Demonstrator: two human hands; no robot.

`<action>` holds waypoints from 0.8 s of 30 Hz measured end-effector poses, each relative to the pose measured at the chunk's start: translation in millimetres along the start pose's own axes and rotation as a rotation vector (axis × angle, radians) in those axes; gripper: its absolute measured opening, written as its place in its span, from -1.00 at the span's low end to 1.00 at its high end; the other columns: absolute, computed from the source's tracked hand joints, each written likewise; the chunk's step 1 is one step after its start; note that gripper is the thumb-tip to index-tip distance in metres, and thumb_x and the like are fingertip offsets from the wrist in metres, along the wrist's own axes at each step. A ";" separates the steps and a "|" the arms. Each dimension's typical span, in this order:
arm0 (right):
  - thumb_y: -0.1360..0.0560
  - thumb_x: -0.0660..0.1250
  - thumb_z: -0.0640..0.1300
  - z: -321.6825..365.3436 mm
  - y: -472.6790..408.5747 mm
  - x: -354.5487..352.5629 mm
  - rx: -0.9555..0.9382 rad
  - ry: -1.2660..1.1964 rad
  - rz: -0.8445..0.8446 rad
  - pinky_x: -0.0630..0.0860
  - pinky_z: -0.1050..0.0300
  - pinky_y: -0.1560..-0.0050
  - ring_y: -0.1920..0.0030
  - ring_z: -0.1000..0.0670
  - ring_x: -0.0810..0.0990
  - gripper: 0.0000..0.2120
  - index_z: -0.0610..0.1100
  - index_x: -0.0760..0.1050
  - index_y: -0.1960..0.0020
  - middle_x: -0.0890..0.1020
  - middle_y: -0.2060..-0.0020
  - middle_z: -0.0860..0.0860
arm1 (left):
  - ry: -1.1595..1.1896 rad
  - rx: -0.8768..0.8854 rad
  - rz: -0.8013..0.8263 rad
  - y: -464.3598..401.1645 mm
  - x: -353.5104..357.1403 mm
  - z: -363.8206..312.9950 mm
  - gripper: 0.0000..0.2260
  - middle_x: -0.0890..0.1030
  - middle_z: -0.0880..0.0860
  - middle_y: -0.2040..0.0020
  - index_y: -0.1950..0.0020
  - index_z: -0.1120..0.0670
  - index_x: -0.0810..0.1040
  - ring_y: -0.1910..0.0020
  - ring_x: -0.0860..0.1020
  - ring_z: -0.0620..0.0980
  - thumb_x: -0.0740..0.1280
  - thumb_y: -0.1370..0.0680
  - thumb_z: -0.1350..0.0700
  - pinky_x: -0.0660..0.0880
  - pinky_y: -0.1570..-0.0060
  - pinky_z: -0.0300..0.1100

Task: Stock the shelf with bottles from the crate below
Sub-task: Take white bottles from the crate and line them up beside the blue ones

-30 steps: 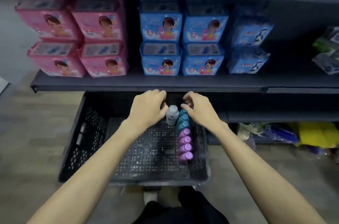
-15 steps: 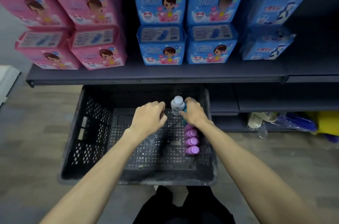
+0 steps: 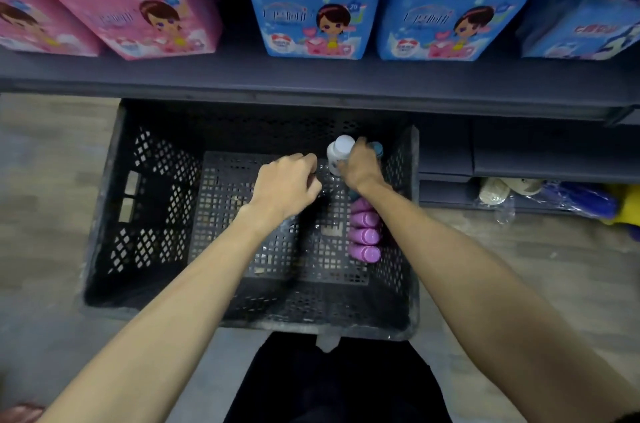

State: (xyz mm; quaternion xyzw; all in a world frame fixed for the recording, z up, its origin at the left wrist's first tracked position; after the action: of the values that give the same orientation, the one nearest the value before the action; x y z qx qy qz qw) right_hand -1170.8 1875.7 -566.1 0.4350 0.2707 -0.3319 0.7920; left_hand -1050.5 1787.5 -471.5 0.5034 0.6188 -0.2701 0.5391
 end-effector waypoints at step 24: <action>-0.41 0.52 0.03 58.4 70.6 -76.2 -0.420 0.101 -0.113 0.45 -0.02 0.05 -0.09 -0.21 0.59 -0.55 -0.18 0.44 -0.13 0.64 -0.05 -0.13 | -0.013 0.052 -0.111 17.2 -52.1 7.0 -0.87 0.56 -0.03 0.15 0.03 0.02 0.48 0.15 0.55 0.07 0.24 -0.50 0.01 0.43 0.29 -0.10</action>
State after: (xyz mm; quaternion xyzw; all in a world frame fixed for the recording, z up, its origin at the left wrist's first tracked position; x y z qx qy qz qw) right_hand -1157.2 1875.4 -447.7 0.2607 0.3972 -0.2900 0.8307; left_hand -1036.6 1770.0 -420.9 0.4803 0.6349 -0.3189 0.5143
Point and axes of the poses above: each hand's wrist, its own y-axis away from the middle knuckle, its own x-axis out of the palm, z = x × y, the point moved 8 cm from there along -y, towards the middle knuckle
